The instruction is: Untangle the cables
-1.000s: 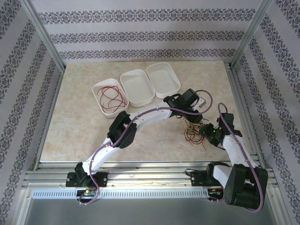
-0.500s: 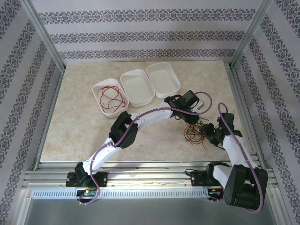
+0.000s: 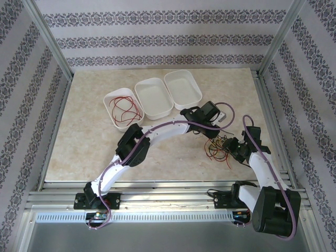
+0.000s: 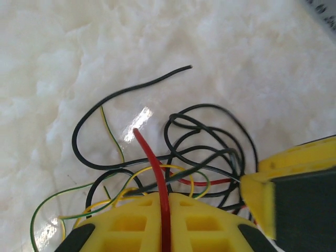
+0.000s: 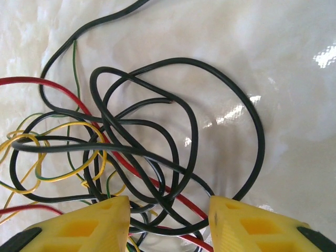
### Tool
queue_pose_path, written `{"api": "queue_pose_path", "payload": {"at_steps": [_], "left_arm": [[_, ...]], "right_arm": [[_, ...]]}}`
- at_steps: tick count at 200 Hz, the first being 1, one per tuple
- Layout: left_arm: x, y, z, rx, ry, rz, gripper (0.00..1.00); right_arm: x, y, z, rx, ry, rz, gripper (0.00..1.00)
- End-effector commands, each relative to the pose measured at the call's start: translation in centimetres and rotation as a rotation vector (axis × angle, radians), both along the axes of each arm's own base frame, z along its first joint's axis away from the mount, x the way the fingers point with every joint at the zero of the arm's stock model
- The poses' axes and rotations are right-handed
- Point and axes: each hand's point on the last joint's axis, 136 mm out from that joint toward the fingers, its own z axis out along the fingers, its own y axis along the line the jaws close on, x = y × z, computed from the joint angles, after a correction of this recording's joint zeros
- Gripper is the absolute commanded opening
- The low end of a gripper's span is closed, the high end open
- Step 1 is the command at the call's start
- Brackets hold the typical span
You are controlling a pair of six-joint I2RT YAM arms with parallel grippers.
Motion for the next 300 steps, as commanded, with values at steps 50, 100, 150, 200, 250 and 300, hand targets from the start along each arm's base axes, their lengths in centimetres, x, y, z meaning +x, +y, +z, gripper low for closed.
{"api": "queue_pose_path", "payload": {"at_steps": [50,100,150,200,250,300], "left_arm": [[0.1,1.8,7.9,-0.253,-0.067,0.045,0.05],[0.2,3.8,9.9,-0.333,-0.141,0.055,0.01],[0.2,5.0,13.2,-0.357,-0.265,0.032,0.0],[-0.5,6.0,16.7,-0.418,-0.358,0.009,0.0],[-0.1,6.5,17.3,-0.413,-0.39,0.032,0.0],[1.2,6.8,16.3,-0.419,-0.344,0.081,0.0]], "right_arm": [[1.2,0.5,0.9,-0.049,-0.02,0.052,0.47],[2.0,1.6,1.2,-0.074,-0.016,0.1,0.51],[2.7,2.3,1.6,-0.104,-0.023,0.126,0.53],[2.7,2.3,0.5,-0.096,0.014,0.122,0.53],[3.1,2.7,1.5,-0.083,-0.015,0.139,0.52],[3.5,3.1,5.0,-0.076,-0.129,0.154,0.54]]}}
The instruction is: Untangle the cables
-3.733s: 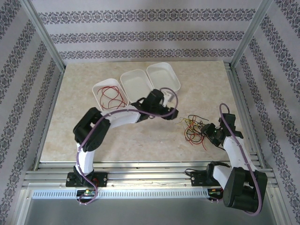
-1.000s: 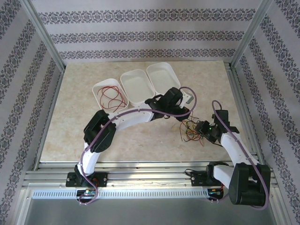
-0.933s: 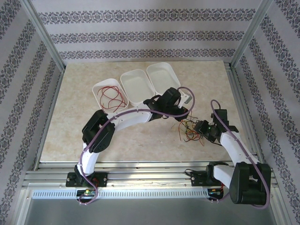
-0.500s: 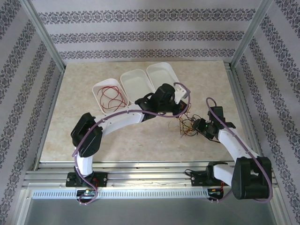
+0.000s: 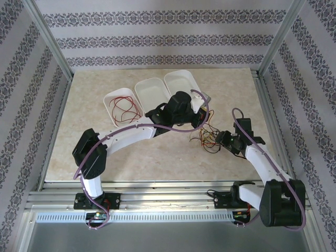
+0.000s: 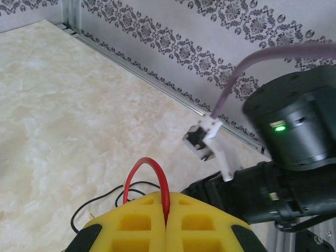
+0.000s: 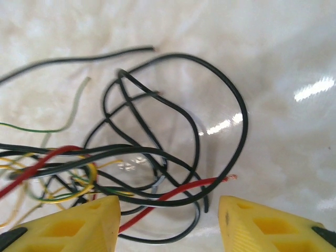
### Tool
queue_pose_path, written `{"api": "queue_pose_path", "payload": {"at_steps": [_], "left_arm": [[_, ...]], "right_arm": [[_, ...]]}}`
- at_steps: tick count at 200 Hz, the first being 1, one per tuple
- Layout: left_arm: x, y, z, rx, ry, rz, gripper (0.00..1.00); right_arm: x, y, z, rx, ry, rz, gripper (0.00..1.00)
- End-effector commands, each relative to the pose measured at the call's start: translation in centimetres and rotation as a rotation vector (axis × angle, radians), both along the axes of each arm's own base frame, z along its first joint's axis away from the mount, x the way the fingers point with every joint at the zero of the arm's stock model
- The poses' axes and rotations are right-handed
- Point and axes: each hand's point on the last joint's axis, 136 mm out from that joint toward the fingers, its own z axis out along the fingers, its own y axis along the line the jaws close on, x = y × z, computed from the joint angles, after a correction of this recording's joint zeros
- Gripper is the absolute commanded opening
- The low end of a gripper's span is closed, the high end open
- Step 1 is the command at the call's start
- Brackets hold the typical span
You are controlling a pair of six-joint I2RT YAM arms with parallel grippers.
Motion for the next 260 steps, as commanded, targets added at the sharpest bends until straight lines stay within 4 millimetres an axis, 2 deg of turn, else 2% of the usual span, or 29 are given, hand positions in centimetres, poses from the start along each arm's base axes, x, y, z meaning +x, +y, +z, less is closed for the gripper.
{"api": "queue_pose_path", "payload": {"at_steps": [1,45,70,90,118,153,187,214,260], "left_arm": [[1.5,0.4,0.9,-0.046,-0.012,0.04,0.0],[1.4,0.6,2.8,-0.101,-0.04,0.026,0.0],[1.1,0.4,3.8,-0.131,-0.045,0.009,0.0],[1.0,0.3,4.3,-0.155,-0.039,-0.004,0.0],[0.8,0.1,4.4,-0.18,-0.02,-0.014,0.0],[0.6,0.1,4.6,-0.199,-0.004,-0.019,0.0],[0.8,1.0,5.0,-0.206,-0.004,0.0,0.0],[1.0,2.0,6.3,-0.23,-0.006,0.013,0.0],[1.2,4.1,8.7,-0.268,-0.043,0.03,0.0]], "right_arm": [[0.6,0.5,2.5,0.009,-0.074,0.028,0.54],[1.5,1.5,4.3,-0.022,-0.135,0.072,0.57],[2.0,2.1,3.9,-0.083,-0.128,0.125,0.78],[2.3,2.5,3.2,-0.147,-0.11,0.153,0.89],[3.4,2.6,2.4,-0.188,-0.097,0.144,0.98],[4.8,2.9,2.0,-0.211,-0.104,0.139,0.98],[5.0,2.4,0.1,-0.24,-0.04,0.123,0.98],[4.6,2.4,-1.2,-0.239,0.001,0.124,0.96],[4.1,1.9,-1.9,-0.241,0.026,0.11,0.94]]}}
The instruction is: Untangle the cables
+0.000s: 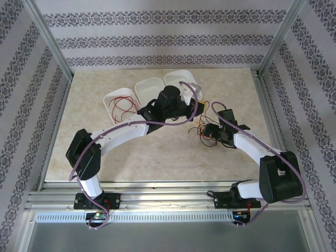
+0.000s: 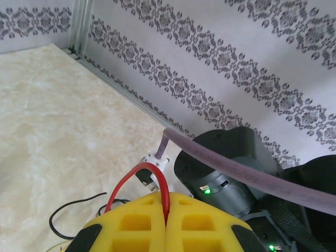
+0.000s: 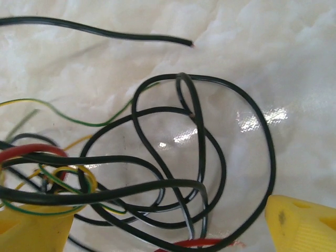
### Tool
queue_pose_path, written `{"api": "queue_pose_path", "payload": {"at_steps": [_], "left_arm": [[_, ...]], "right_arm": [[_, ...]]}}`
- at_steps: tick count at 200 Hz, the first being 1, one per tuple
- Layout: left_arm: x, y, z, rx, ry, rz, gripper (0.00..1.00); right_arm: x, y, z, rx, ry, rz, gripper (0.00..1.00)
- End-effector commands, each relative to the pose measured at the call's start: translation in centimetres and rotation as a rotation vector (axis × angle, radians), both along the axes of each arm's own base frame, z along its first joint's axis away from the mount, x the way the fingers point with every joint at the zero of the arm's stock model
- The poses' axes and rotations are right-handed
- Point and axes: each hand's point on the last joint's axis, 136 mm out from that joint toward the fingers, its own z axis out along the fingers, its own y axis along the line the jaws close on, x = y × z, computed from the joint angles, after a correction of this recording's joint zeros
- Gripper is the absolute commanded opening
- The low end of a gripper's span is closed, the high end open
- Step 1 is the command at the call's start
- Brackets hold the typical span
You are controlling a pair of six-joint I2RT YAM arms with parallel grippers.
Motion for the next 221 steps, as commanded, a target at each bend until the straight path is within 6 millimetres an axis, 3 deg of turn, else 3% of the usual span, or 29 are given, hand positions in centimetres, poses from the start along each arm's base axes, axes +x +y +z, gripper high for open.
{"api": "queue_pose_path", "payload": {"at_steps": [1,36,155,221], "left_arm": [[-0.2,1.6,5.0,-0.103,-0.078,0.002,0.0],[0.1,3.7,6.6,-0.171,-0.077,0.02,0.0],[0.7,11.0,7.7,-0.102,-0.159,0.225,0.0],[0.5,13.1,7.7,-0.065,-0.181,0.291,0.0]], "right_arm": [[0.0,-0.4,-0.1,-0.015,-0.001,-0.022,0.94],[-0.4,-0.7,-0.8,-0.009,0.023,-0.031,0.92],[-1.1,-1.8,-2.0,-0.004,0.065,-0.066,0.91],[-1.4,-2.2,-1.6,-0.004,0.061,-0.078,0.91]]}}
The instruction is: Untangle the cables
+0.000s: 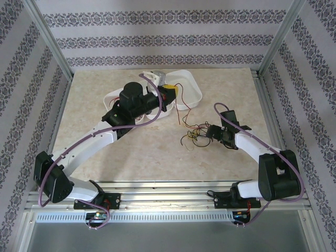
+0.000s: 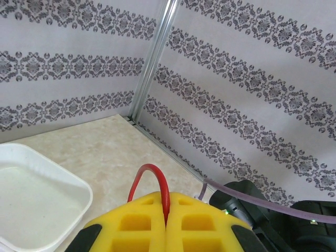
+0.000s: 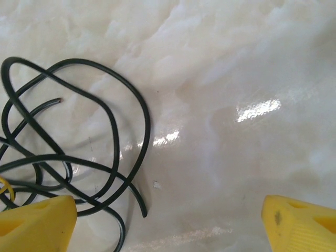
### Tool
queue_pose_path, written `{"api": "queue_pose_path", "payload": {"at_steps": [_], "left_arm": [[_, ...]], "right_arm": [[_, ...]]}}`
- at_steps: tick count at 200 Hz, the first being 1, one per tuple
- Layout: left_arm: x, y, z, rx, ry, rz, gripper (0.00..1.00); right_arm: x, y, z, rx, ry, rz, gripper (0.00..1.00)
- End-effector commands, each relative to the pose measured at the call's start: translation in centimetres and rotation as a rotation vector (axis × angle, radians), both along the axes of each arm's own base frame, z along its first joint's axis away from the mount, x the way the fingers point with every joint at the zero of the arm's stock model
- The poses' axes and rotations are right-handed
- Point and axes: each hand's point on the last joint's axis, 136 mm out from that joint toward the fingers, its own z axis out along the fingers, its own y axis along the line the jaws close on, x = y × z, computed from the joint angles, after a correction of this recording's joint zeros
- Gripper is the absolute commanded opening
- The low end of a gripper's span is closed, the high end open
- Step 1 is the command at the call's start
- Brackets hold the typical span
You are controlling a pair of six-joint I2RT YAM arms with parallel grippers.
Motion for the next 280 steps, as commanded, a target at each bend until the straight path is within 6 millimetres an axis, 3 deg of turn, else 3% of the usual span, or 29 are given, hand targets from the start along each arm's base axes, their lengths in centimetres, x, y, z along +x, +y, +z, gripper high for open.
{"api": "queue_pose_path", "payload": {"at_steps": [1,40,100,128,147,197,251,261,280], "left_arm": [[0.4,1.6,-0.1,0.035,-0.018,0.054,0.0],[0.2,2.2,0.4,0.027,-0.025,0.064,0.0],[0.6,1.4,-0.2,0.025,-0.005,0.036,0.0],[0.7,1.0,0.0,0.018,-0.005,0.022,0.0],[0.8,0.9,0.2,0.018,-0.006,0.019,0.0],[0.8,1.0,0.4,0.015,-0.007,0.023,0.0],[0.3,0.9,2.3,-0.004,-0.026,0.006,0.0],[0.2,1.1,2.6,-0.004,-0.03,0.007,0.0],[0.0,1.4,2.9,0.004,-0.041,0.019,0.0]], "right_arm": [[-0.9,-0.5,-0.4,0.0,0.022,-0.025,0.91],[-0.7,0.3,0.6,0.048,-0.008,-0.006,0.9],[1.1,4.5,7.6,0.16,-0.249,0.125,0.88],[1.2,7.0,9.1,0.071,-0.307,0.252,0.88],[1.1,8.9,9.7,-0.037,-0.342,0.351,0.93],[2.2,12.3,8.8,-0.218,-0.339,0.488,0.91],[4.5,13.6,4.3,-0.359,-0.237,0.519,0.88],[4.7,13.6,3.7,-0.373,-0.223,0.515,0.84],[4.7,13.4,2.8,-0.38,-0.199,0.514,0.67]]}}
